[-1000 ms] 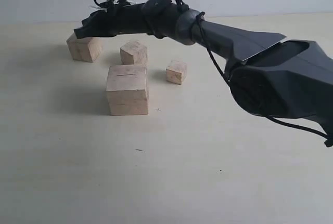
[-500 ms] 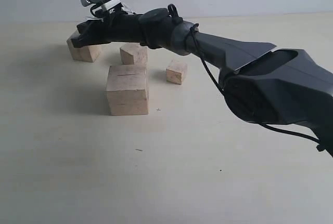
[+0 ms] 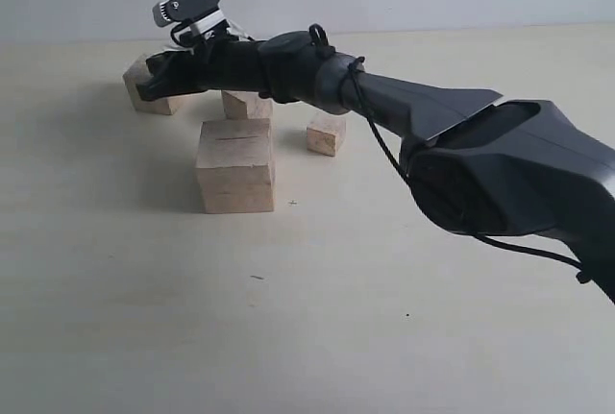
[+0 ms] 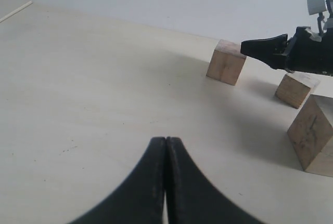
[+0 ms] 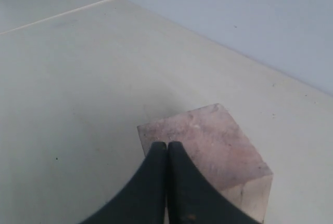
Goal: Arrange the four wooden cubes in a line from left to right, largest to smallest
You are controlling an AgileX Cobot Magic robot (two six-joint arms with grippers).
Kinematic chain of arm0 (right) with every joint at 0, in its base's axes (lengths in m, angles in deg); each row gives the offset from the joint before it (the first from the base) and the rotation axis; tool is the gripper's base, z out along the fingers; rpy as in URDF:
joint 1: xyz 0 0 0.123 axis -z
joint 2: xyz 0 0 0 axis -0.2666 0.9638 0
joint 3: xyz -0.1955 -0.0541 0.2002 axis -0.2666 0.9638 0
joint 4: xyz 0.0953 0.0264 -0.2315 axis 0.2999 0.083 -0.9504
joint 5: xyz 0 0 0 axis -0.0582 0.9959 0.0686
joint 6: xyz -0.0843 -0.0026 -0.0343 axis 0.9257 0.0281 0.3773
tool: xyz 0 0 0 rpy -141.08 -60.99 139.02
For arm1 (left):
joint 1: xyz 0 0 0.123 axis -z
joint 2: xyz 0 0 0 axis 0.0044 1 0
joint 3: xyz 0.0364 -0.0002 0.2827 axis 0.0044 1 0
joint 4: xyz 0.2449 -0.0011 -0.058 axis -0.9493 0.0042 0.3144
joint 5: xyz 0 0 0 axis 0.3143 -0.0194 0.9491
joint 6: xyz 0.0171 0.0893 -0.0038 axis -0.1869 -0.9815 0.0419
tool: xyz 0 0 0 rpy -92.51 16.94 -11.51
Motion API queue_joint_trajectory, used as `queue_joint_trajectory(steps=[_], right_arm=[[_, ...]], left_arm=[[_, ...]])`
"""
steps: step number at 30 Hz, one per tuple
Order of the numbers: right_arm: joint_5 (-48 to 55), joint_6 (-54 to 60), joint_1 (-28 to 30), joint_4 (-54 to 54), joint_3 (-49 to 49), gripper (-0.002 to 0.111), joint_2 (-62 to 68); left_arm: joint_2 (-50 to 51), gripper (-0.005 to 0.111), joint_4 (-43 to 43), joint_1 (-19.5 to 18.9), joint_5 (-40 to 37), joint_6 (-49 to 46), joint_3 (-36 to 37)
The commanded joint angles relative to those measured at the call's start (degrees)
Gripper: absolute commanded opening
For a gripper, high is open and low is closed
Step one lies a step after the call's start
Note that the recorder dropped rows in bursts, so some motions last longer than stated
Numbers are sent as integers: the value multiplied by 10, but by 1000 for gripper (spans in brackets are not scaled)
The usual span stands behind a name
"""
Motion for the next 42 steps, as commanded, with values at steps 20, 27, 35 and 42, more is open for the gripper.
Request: queue_joint_trajectory(steps=[20,27,35,42], right_arm=[[40,-271,14,-277,-4,0,7],[145,-507,18,-537,-4,0,-35],[239,-679,18,-707,-4,0,-152],[54,-519,18,-513,-4,0,-100]], left_arm=[[-1,0,1,-2,4,-2,2],[-1,0,1,-2,4,-2,2],[-1,0,1,-2,4,-2,2],[-1,0,1,-2,4,-2,2]])
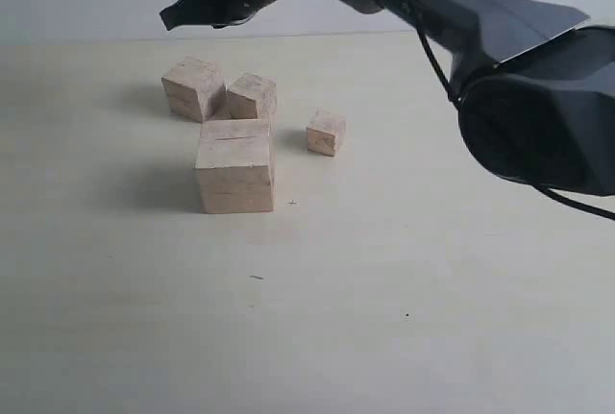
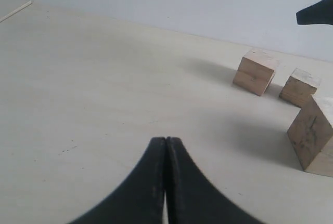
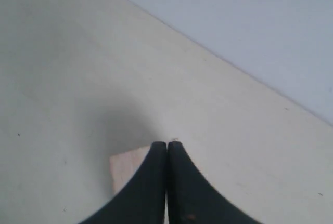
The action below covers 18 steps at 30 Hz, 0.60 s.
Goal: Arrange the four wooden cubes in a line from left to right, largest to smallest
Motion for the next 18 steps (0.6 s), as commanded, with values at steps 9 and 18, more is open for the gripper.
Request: queue_joint_trajectory(steps=[9,18], right_arm=[[-105,255,1,295,0,0,106],[-35,170,11,181,0,0,100]], left_arm=[[-1,0,1,-2,4,-2,2],[-1,0,1,-2,4,-2,2]])
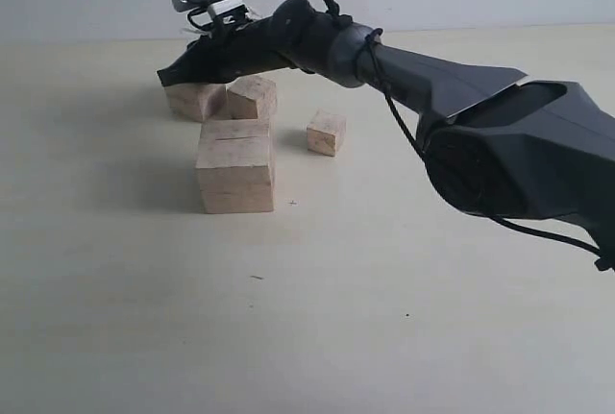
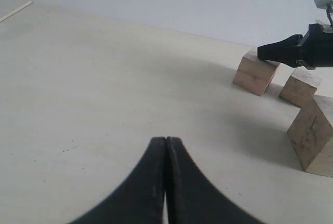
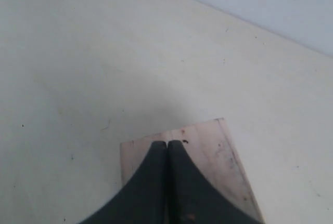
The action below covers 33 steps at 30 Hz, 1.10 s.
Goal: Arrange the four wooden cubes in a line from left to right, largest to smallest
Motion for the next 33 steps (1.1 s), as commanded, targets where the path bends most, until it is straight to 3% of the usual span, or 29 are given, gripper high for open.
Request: queue_joint_trajectory(steps=[1,8,20,22,25,27,29,30,31,33], right_arm=[[55,-101,12,-126,1,0,-6],[198,-256,26,-293,1,0,-29],[255,-261,29,-309,1,0,-105],[227,-230,29,-295,1,0,-117],[207,-63,29,-172,1,1,-113],[201,40,26,-95,1,11,-104],[172,102,22,-74,1,33,-94],[150,120,22,-73,1,51,-86],[137,129,22,-70,1,62,-82],[62,130,22,-64,2,103,-67]], left_arm=[[-1,0,1,-2,4,-2,2],[-1,0,1,-2,4,-2,2],[-1,0,1,-2,4,-2,2],[-1,0,1,-2,4,-2,2],[-1,0,1,-2,4,-2,2],[-1,0,1,-2,4,-2,2],[-1,0,1,-2,4,-2,2],[-1,0,1,-2,4,-2,2],[-1,0,1,-2,4,-2,2],[-1,0,1,-2,4,-2,2]])
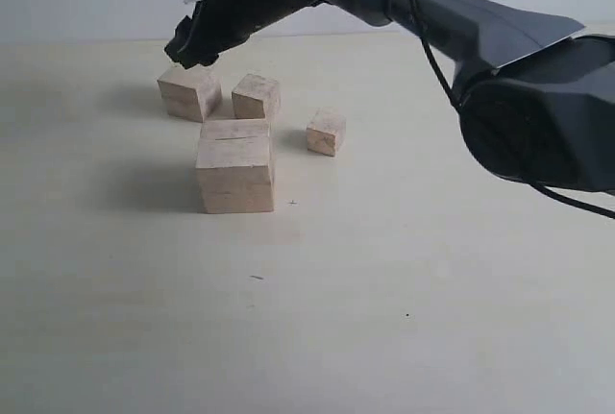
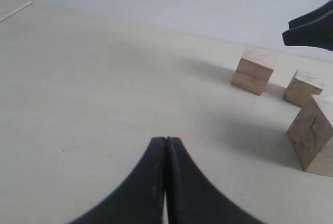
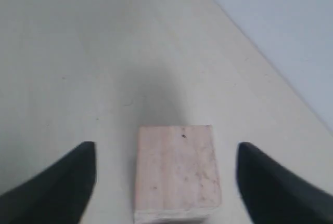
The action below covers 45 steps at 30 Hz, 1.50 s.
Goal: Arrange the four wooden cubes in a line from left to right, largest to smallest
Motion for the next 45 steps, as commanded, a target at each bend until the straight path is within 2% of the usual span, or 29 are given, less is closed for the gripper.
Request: queue_joint_trajectory(steps=[1,3,8,17,45], right_arm=[[-107,17,0,22,3,105,22],[-114,6,0,54,3,105,35],[-44,160,0,127,3,105,43],[-55,172,6,138,3,101,55],[-78,181,21,187,3,101,90]], left_arm=[[-1,0,1,-2,4,-2,2],[-1,0,1,-2,4,-2,2],[-1,0,1,-2,4,-2,2],[-1,0,1,-2,4,-2,2],[-1,0,1,-2,4,-2,2]])
